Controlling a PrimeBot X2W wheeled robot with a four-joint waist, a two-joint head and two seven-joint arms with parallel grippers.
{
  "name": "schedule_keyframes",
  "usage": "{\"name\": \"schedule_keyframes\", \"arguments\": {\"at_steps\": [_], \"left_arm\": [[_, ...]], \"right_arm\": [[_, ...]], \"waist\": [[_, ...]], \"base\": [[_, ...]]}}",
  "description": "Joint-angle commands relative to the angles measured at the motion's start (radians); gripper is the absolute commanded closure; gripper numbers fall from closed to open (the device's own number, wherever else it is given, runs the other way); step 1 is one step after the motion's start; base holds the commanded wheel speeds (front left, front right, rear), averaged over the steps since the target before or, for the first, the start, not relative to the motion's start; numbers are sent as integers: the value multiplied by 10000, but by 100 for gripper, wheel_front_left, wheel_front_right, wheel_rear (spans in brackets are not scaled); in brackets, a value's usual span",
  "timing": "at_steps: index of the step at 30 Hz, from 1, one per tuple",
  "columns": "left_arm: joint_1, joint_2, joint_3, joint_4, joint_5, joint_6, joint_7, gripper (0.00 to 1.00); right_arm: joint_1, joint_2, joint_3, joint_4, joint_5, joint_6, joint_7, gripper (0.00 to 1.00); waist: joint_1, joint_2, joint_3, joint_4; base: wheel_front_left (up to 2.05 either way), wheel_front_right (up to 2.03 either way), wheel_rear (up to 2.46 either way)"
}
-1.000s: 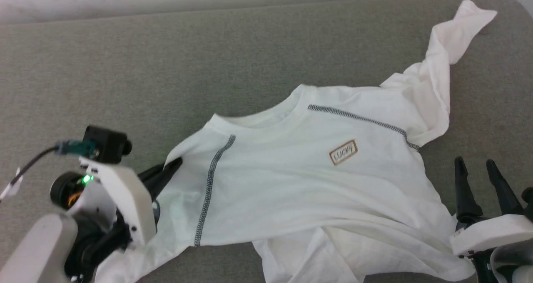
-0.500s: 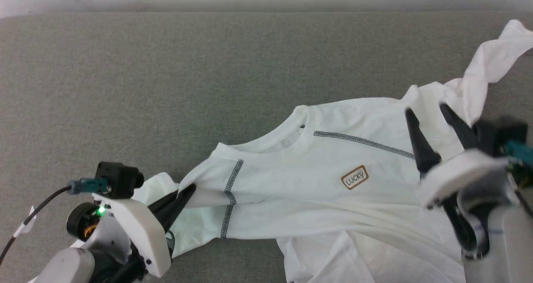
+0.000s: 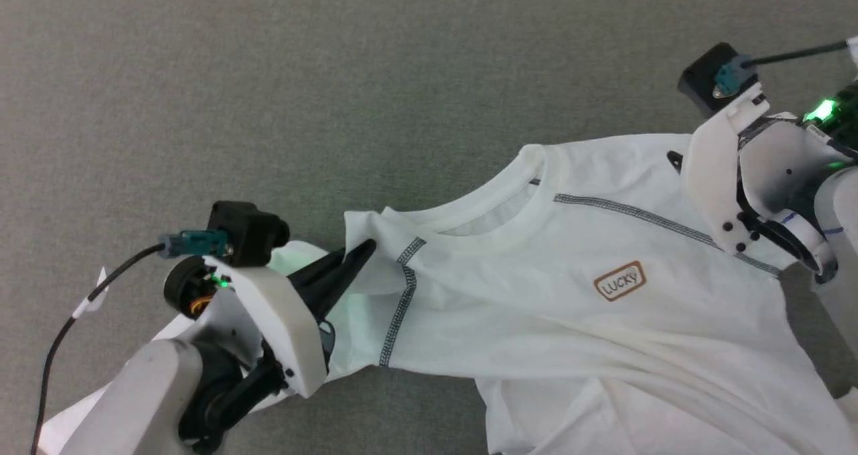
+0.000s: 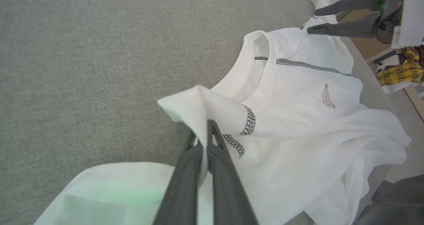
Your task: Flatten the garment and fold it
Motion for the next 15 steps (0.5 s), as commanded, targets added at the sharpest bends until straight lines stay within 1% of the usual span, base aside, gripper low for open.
{"name": "schedule_keyframes", "arguments": {"at_steps": [1,6,10,14,15], "left_arm": [[-168,-74,-57,46,72,-96,-45,100],[-608,-305,-382,345,22,-238,-154,100],[-869,-416,-600,562,-14,-310,-289,100],[-1044,-496,-786,775,-63,-353,-429,100],[-1067,-499,-818,827,-74,-360,-465,100]], "right_arm": [[-144,-105,148,49,141,-7,62,0],[-876,-1200,1758,182,1176,-7,669,0],[-1449,-1990,3033,121,1828,-7,706,0],[-1729,-2377,3731,435,2444,-7,539,0],[-1757,-2406,3803,529,2602,-7,533,15]], "waist": [[-2,-1,460,469],[-2,-1,782,931],[-2,-1,959,1212],[-2,-1,1066,1374],[-2,-1,1070,1385]], "base": [[0,0,0],[0,0,0],[0,0,0],[0,0,0],[0,0,0]]}}
